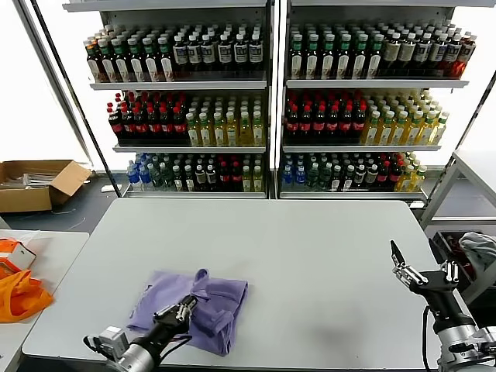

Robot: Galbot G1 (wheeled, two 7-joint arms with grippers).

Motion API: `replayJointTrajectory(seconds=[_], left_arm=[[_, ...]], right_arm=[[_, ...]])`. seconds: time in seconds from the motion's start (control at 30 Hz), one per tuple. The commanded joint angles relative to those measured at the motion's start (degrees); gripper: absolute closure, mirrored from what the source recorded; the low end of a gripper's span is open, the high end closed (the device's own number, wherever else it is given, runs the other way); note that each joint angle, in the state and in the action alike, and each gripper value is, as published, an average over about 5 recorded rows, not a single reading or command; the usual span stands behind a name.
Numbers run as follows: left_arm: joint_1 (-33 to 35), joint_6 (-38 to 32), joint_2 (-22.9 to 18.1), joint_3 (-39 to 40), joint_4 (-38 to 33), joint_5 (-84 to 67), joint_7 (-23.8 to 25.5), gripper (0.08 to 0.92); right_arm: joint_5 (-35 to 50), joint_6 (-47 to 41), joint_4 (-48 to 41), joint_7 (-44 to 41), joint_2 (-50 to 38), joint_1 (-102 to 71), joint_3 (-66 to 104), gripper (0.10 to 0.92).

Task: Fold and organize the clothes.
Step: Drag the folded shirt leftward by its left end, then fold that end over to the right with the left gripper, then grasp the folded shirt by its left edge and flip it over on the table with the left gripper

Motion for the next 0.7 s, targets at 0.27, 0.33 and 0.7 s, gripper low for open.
replayJointTrajectory(seconds=[0.27, 0.33, 0.7], left_arm=[[2.46, -0.04, -3.92, 6.96, -2.79, 1.35, 0.43, 0.705], [3.82, -0.48, -3.46, 5.3, -5.41, 0.31, 0.83, 0.653], [-0.71, -1.01, 5.64, -19.81, -2.19, -4.69, 0.16, 0.332]], right_arm=[[-0.26, 0.16, -0.32, -0.08, -0.38, 0.1, -1.49, 0.203], [-0.25, 0.05, -0.33, -0.02, -0.38, 0.47, -1.54, 0.203], [-0.18, 0.22, -0.42, 0.0, -0.22, 0.87, -2.44, 0.203]])
